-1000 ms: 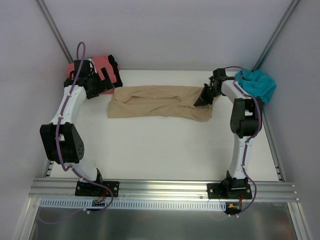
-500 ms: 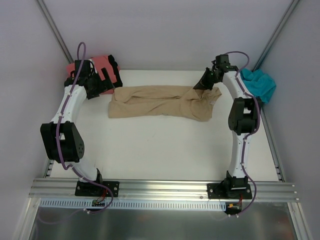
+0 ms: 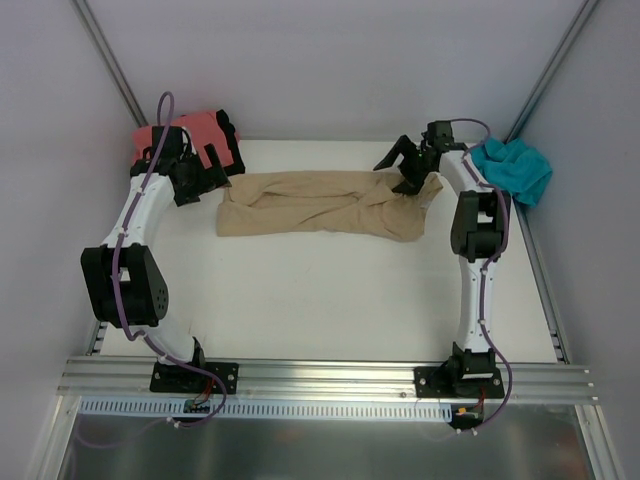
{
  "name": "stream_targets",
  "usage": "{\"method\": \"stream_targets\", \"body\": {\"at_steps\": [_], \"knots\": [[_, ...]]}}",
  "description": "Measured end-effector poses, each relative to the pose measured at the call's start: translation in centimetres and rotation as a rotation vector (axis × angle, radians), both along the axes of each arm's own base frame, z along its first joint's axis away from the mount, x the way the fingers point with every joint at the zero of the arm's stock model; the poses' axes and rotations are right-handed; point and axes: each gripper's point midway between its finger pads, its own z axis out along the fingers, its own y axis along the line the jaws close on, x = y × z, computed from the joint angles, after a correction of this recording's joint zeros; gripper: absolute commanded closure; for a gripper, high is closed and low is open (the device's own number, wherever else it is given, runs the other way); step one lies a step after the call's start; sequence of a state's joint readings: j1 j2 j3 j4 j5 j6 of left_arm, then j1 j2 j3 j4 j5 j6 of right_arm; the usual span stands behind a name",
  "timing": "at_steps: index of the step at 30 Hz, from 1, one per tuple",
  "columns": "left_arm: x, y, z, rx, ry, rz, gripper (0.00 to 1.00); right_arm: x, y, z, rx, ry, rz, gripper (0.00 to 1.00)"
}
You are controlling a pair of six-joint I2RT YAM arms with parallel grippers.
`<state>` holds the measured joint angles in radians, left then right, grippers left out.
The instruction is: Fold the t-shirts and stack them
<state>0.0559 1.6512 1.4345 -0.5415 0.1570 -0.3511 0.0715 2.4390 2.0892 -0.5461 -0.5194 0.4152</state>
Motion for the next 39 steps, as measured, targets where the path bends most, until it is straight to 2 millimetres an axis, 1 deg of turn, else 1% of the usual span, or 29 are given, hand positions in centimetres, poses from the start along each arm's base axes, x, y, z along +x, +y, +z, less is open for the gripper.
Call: {"method": "stream_targets", "body": {"at_steps": [3,5,11,16,18,21,24,29,32,39], "knots": [[-0.2,-0.1,-0.1,0.000,0.003,-0.001,0.01,1.1,0.1,1.0,0.016,-0.053,-0.002,0.01],[-0.2,-0.2,-0.1,-0.001,0.003,-0.003,0.01,1.5,0.1,1.5,0.023,-0.073,-0.004,0.01],[-0.2,-0.7,-0.1,-0.003,0.000,-0.014,0.01,1.8,-0.6,3.8,0.042,-0.113,-0.012,0.00],[-0.3,-1.4,-0.2,-0.004,0.001,-0.029,0.01,1.0,-0.7,6.1,0.052,-0.131,-0.006,0.00],[-0.6,-1.6,-0.4,-0.004,0.007,-0.034,0.01,0.1,-0.4,6.9,0.053,-0.130,0.003,0.00],[-1.0,-1.6,-0.6,-0.004,0.014,-0.034,0.01,-1.2,0.6,7.5,0.056,-0.125,0.026,0.01],[-1.2,-1.6,-0.6,-0.005,0.015,-0.034,0.01,-2.1,1.9,7.4,0.059,-0.117,0.059,0.00],[-1.4,-1.6,-0.4,-0.004,0.010,-0.034,0.01,-3.5,3.6,6.2,0.057,-0.080,0.100,0.01],[-1.4,-1.6,-0.2,-0.004,0.005,-0.034,0.01,-3.8,3.7,5.8,0.052,-0.072,0.111,0.01],[-1.5,-1.6,0.0,-0.003,-0.001,-0.034,0.01,-3.8,3.0,5.4,0.041,-0.069,0.112,0.01]]}}
